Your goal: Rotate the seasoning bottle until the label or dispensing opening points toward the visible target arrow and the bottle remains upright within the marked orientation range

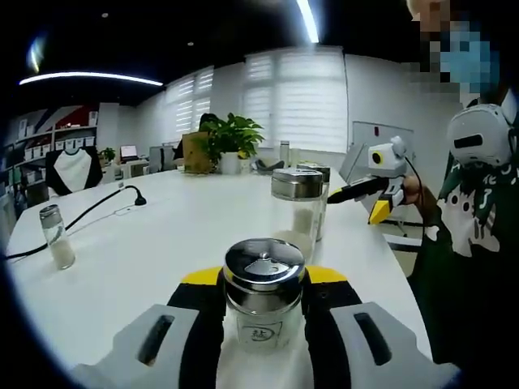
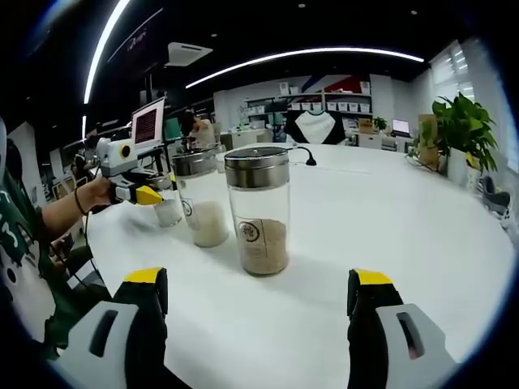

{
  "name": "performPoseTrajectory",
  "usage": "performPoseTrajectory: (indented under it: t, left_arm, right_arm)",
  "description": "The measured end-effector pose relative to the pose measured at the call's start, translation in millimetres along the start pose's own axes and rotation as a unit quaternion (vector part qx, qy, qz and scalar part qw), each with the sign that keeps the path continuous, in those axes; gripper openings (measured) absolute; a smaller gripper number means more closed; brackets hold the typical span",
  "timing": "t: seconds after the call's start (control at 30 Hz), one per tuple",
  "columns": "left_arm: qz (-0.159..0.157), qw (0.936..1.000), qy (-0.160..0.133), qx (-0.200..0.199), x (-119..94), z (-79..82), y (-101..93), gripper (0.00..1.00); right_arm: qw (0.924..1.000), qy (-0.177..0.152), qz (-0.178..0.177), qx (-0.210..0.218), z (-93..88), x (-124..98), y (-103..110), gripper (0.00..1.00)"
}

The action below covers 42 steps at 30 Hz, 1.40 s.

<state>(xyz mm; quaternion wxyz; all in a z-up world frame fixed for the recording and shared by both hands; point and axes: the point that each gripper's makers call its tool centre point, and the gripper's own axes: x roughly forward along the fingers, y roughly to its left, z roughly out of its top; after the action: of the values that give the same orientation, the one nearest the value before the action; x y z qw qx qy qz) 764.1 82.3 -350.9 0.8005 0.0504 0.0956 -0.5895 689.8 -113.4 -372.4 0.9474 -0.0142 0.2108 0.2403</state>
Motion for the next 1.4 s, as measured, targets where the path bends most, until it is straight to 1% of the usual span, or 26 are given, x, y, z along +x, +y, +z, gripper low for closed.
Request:
performPoseTrajectory:
  t: [0.3,0.5,0.8,1.07,1.4]
  left_arm:
    - [0.011,0.9999,0.004,0.001,-3.0,-2.6,-1.2,0.38]
    - [0.027,0.9996,0.003,-0.004,-2.8,-3.9,-0.3,0.38]
    - [0.063,0.9980,0.000,-0.010,-1.9,-4.8,2.4,0.38]
    - [0.084,0.9963,0.000,-0.016,-0.4,-5.0,4.9,0.38]
    - [0.130,0.9910,-0.006,-0.034,1.3,-5.1,8.5,0.38]
  right_arm:
    - [1.0000,0.000,0.000,-0.001,-0.1,0.1,0.7,0.94]
    - [1.0000,0.001,0.000,0.000,-0.4,0.2,0.2,0.94]
    - [1.0000,0.000,-0.002,0.001,-0.5,-0.1,-0.7,0.94]
    - [1.0000,0.000,-0.002,0.002,-0.9,0.3,-1.1,0.93]
    - [1.0000,0.001,-0.001,0.004,-1.5,0.5,-1.1,0.93]
